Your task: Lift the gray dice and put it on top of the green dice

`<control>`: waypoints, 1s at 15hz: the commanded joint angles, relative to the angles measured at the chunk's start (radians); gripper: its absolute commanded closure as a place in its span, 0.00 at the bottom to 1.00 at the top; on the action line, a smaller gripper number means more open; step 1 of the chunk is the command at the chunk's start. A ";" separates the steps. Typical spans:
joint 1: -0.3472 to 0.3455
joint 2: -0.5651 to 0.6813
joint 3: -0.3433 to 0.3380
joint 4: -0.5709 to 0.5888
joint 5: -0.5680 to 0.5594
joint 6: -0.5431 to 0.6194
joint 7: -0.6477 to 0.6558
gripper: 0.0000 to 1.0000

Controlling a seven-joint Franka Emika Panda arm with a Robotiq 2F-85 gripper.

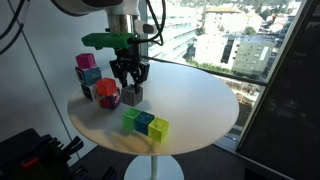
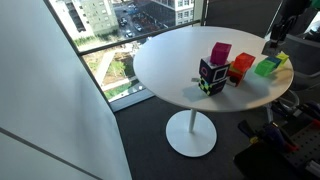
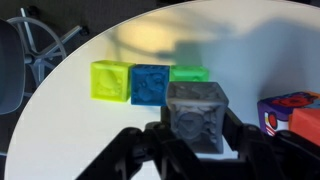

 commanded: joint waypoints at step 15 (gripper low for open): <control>-0.016 0.011 0.001 -0.056 -0.081 0.084 0.058 0.73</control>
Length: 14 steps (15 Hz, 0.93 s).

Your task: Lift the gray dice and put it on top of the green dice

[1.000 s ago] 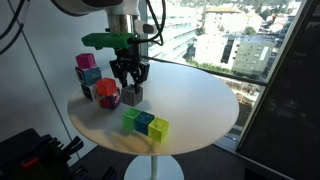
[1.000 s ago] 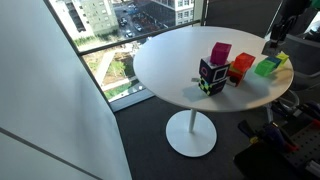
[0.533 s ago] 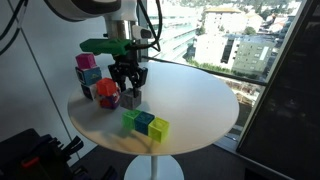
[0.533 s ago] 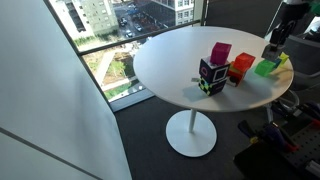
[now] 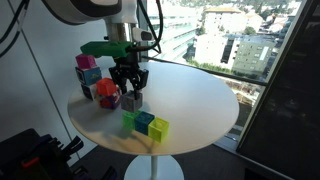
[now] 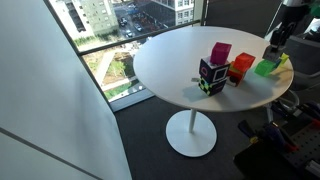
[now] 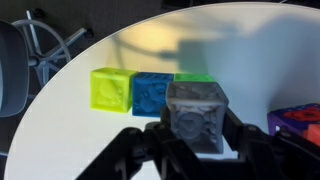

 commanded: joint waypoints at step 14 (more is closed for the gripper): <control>-0.008 0.019 0.001 -0.022 -0.033 0.049 0.031 0.73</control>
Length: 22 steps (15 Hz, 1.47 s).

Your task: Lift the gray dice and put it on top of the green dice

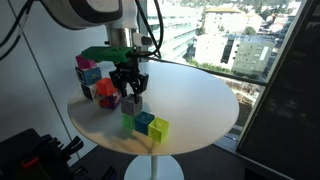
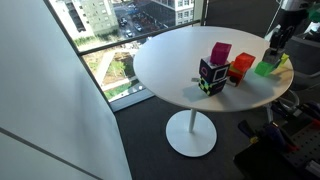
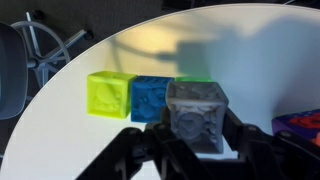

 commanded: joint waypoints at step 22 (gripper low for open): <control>-0.004 -0.009 0.001 -0.044 -0.023 0.071 0.019 0.73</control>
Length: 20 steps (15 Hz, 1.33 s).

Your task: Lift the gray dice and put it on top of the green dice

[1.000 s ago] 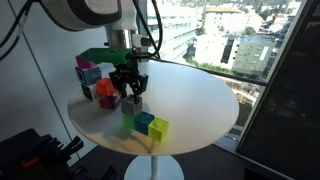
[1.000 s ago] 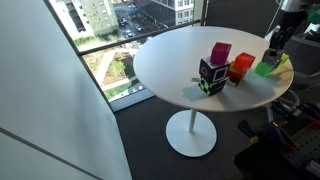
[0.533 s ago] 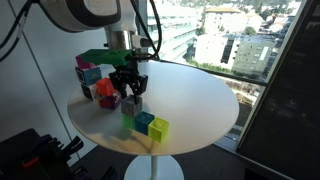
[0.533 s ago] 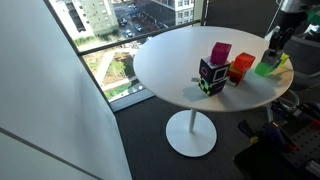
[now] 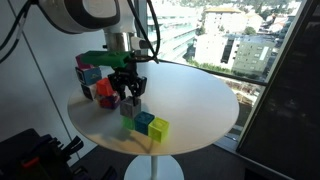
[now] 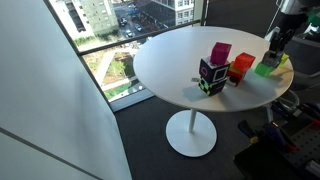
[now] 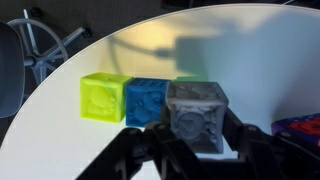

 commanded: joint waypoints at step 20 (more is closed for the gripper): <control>-0.003 -0.012 -0.002 -0.003 0.002 0.030 0.006 0.00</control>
